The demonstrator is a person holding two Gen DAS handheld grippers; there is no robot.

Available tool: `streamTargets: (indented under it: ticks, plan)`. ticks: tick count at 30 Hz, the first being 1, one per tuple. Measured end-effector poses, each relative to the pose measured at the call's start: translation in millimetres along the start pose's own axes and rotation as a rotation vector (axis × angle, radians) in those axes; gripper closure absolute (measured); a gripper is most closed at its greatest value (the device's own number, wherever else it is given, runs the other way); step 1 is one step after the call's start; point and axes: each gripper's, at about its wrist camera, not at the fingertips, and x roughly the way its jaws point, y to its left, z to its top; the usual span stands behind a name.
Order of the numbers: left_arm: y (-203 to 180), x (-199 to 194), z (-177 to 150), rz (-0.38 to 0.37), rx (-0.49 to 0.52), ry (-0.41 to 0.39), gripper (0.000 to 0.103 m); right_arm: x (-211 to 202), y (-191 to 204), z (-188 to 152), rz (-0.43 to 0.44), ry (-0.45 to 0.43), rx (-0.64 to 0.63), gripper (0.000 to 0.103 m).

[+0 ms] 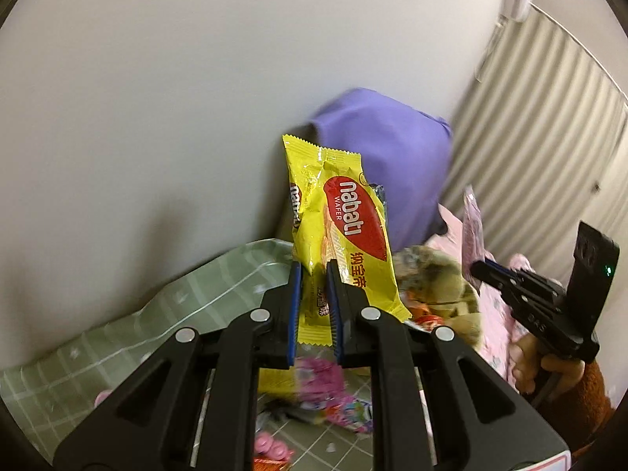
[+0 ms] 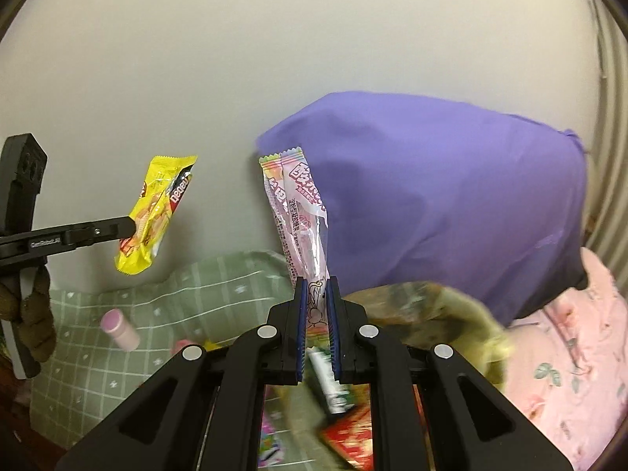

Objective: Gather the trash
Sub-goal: 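Carry the wafer pack and candy stick over the yellow trash bag with both tools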

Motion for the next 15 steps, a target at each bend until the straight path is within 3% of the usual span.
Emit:
streamTargets:
  ticks: [8,15]
  plan:
    - [-56,31,12,-0.109,0.179,0.047,0.09,-2,-35,4,-0.087,0.012,0.069,0.092]
    - [-93,59,13,-0.195,0.259,0.091,0.09,-6,-53,0,-0.131,0.016,0.081,0.092]
